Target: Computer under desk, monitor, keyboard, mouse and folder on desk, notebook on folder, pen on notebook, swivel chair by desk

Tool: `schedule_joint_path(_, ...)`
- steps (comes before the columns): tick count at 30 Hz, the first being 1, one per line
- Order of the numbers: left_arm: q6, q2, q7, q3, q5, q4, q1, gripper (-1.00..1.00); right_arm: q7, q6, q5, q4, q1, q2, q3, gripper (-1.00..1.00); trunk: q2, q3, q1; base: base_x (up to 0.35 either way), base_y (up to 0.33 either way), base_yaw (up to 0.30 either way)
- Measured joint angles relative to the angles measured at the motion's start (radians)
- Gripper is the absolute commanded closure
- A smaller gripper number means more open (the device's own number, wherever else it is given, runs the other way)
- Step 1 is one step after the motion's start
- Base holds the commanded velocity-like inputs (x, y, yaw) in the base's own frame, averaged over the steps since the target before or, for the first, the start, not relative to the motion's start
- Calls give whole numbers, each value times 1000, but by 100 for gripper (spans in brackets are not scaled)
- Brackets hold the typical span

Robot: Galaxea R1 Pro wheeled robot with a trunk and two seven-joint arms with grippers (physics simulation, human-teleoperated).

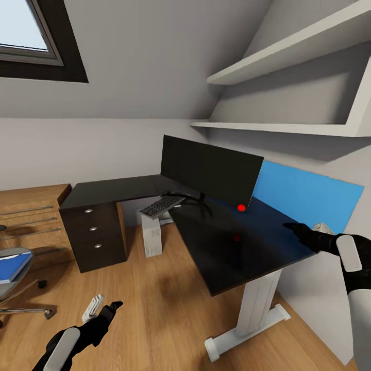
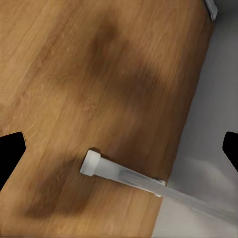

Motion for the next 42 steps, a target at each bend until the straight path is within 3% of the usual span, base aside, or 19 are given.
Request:
schedule_joint_path(6,-2,1,0,-1,0,10,0,-100,4,-74,2,69,-14,-10,-4,-100,42,19,-23,0,0,0)
schedule_joint_path(13,-2,0,0,-1,0,13,0,-100,5,-87,-9,97,-16,-14,-9,-100,91,41,-50,0,0,0)
schedule_joint_path(17,-5,0,0,0,0,14,0,-100,6,-87,-63,130,-16,-14,-49,-100,119,53,-65,0,0,0)
schedule_joint_path(18,-16,0,1,0,0,14,0,-100,7,-86,-93,142,-12,-14,-65,-100,126,56,-69,0,0,0)
schedule_joint_path(22,-54,-1,8,0,0,14,0,-100,31,-86,-137,151,-6,-14,-84,-100,154,69,-84,0,0,0)
schedule_joint_path(28,-95,-6,11,1,2,4,20,-100,149,-88,-157,161,7,-14,-98,-100,196,88,-107,0,0,0)
schedule_joint_path(39,-103,-10,16,2,0,3,47,-100,174,-88,-167,169,10,17,-106,-100,273,122,-150,0,0,0)
schedule_joint_path(41,-103,-10,15,2,1,2,53,-100,174,-88,-181,169,10,24,-113,-100,287,129,-157,0,0,0)
schedule_joint_path(42,-103,-9,16,2,2,1,61,-100,173,-89,-225,169,10,32,-129,-100,294,132,-161,0,0,0)
